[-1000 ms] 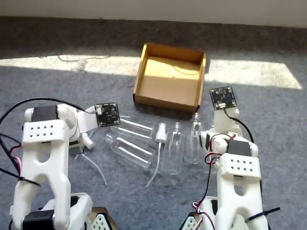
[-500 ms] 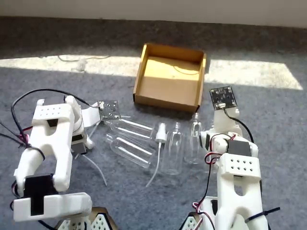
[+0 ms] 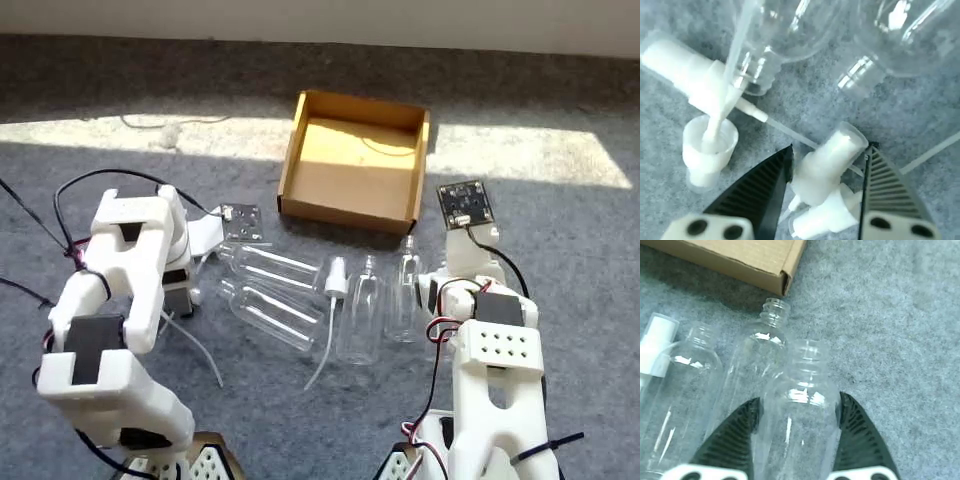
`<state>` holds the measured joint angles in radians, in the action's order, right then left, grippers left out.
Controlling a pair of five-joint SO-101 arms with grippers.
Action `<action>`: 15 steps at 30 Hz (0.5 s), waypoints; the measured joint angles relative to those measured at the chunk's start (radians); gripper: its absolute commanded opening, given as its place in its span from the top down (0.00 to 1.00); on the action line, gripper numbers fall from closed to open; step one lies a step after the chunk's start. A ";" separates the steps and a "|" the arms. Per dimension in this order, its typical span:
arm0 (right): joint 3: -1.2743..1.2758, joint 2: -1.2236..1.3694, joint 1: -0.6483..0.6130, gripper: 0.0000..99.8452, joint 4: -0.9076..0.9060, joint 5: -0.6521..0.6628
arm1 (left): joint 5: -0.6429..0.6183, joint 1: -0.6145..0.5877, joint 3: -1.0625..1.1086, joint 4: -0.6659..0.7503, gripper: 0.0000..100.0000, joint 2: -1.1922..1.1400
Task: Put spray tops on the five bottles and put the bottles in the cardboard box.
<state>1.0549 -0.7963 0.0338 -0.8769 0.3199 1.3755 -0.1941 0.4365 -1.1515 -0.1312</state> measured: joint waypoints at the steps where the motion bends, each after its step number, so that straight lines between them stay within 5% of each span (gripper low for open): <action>1: 0.000 0.000 0.000 1.00 -0.009 0.000 | 0.000 0.005 -0.006 0.000 0.78 -0.017; 15: 0.000 0.000 0.000 1.00 -0.025 0.000 | 0.000 0.015 -0.044 0.048 0.94 -0.057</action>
<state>1.0549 -0.7963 0.0338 -0.9014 0.3199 1.3755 -0.1788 0.3920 -1.1040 -0.1880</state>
